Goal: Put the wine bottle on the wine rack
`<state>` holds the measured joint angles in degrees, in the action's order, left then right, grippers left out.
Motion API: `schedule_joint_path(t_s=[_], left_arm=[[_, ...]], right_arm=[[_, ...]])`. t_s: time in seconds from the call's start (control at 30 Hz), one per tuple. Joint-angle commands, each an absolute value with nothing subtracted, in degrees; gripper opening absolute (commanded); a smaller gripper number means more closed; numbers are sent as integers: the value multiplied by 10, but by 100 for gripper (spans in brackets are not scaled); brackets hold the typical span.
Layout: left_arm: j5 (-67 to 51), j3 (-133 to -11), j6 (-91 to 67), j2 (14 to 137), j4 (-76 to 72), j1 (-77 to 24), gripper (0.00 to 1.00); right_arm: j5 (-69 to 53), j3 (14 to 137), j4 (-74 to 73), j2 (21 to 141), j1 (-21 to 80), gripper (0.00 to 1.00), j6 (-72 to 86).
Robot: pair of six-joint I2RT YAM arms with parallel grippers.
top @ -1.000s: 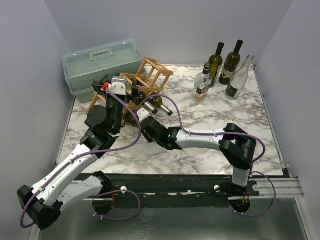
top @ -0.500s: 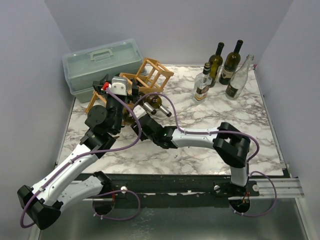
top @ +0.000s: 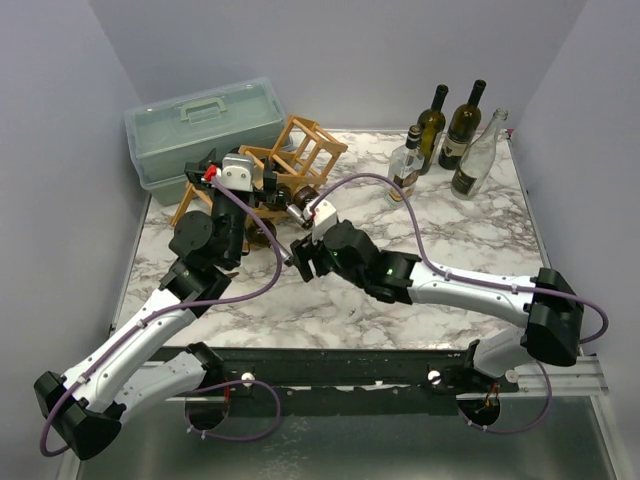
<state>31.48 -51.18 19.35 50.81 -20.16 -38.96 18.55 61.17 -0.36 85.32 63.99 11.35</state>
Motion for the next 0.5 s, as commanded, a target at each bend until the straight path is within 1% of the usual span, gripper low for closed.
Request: schedule_joint_path(t_s=[0.0, 0.3, 0.47], left_arm=[[307, -511, 188, 489, -212, -390, 98], [313, -507, 197, 477, -213, -390, 98], [314, -508, 198, 482, -212, -389, 98]], right_arm=[[147, 652, -59, 852, 603, 73, 136], [34, 757, -86, 942, 514, 75, 152], [18, 796, -88, 989, 494, 73, 144]])
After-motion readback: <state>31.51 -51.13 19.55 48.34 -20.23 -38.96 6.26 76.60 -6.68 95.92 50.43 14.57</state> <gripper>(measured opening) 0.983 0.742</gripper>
